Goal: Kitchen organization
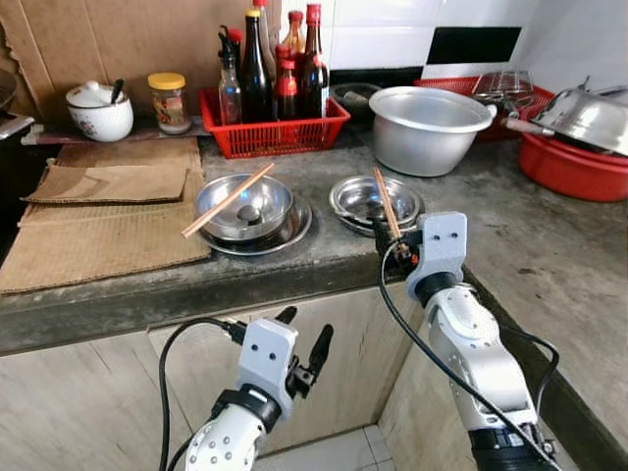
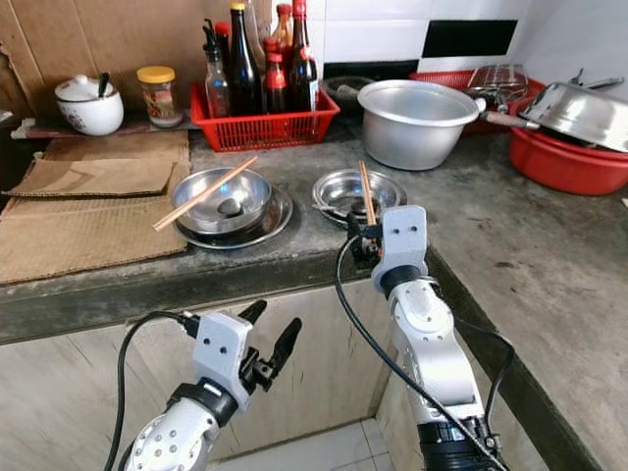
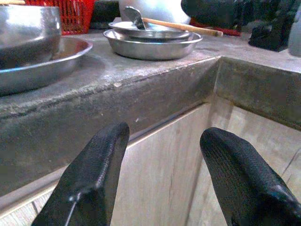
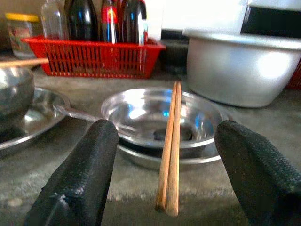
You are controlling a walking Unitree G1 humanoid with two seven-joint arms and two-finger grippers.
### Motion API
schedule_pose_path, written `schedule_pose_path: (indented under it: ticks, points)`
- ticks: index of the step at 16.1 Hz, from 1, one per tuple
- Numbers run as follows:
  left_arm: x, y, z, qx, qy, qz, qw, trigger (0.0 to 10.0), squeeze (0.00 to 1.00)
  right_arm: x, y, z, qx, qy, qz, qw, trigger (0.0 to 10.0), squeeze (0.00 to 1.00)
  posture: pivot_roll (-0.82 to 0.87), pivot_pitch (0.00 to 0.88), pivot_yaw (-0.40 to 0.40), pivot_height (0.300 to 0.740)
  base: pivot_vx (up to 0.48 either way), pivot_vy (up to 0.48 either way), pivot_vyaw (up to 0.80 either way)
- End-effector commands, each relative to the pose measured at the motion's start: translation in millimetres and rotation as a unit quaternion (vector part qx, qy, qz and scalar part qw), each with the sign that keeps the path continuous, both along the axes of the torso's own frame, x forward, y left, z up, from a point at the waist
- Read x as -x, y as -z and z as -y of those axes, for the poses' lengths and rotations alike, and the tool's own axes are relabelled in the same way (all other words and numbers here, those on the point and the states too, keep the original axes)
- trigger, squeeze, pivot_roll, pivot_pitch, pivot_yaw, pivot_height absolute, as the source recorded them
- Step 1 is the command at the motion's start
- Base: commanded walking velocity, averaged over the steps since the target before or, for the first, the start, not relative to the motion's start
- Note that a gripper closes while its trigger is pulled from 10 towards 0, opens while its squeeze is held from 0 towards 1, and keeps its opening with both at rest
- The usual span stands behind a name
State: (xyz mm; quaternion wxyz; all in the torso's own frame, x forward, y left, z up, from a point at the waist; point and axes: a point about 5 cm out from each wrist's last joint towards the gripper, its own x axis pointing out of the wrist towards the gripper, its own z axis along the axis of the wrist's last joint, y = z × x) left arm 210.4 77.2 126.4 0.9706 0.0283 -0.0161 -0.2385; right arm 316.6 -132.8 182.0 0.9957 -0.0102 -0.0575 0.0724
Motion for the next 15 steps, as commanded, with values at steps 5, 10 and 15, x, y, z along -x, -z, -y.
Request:
schedule_pose_path:
  ticks: [5, 10, 15]
  points:
    - [3.6, -6.0, 2.9, 0.008, 0.01, 0.005, 1.0, 10.0, 0.0, -8.4, 9.0, 2.3, -0.001, 0.008, -0.033, 0.999, 10.0, 0.0, 0.11, 0.069, -0.078, 0.74, 0.0, 0.0, 0.0]
    - [3.7, -6.3, 2.6, 0.009, 0.009, 0.005, 1.0, 10.0, 0.0, -13.3, 5.4, 0.8, -0.005, 0.009, -0.029, 1.0, 10.0, 0.0, 0.11, 0.068, -0.081, 0.74, 0.0, 0.0, 0.0]
    - [2.3, -6.1, 0.5, 0.009, -0.003, 0.005, 1.0, 10.0, 0.0, -14.2, 6.6, 0.6, -0.007, 0.009, -0.032, 0.999, 10.0, 0.0, 0.11, 0.064, -0.082, 0.74, 0.0, 0.0, 0.0]
